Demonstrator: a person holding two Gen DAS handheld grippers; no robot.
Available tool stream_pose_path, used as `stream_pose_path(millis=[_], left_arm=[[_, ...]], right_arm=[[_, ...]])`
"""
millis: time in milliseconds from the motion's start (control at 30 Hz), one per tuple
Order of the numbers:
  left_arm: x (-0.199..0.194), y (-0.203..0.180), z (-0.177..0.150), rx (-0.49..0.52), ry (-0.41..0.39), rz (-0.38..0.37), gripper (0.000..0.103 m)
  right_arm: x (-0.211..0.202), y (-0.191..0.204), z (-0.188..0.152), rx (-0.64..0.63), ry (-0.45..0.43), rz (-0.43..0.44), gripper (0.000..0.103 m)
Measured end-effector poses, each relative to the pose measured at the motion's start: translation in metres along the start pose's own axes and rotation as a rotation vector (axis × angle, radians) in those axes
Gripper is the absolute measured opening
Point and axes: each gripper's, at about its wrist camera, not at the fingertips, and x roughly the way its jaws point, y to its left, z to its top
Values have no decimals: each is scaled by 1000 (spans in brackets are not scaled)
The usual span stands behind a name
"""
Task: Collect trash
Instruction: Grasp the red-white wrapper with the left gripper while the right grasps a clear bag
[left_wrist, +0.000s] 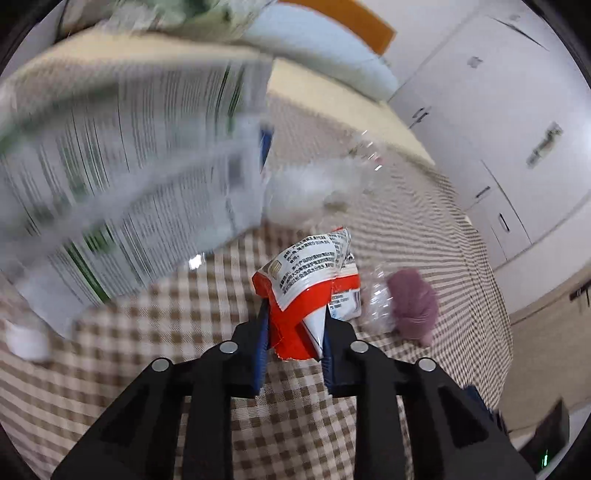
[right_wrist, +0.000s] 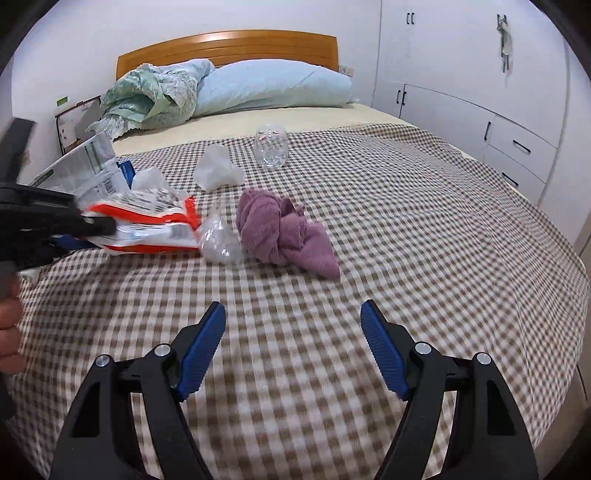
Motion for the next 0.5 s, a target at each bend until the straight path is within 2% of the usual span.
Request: stream_pose_path(millis=[100,167,267,333,433,500], left_arm=[[-43,-5,12,80,-133,38,20],[-65,-1,17,80,-186,39,20],[-86,9,22,57,-225,28,20],[-95,15,29,39,-255,56,20],[-110,32,34,-11,-288,46,20],[-119,41,35,-45,-306,36,20]], right_arm=[[14,3,16,-13,23,26,72],[24,2,25,-19,45,32,72],[40,2,42,-12,73,28,72],[41,9,56,-6,60,43,72],[35,39,79,-49,11,124,72],[40,66,92,-92,15,191,72]])
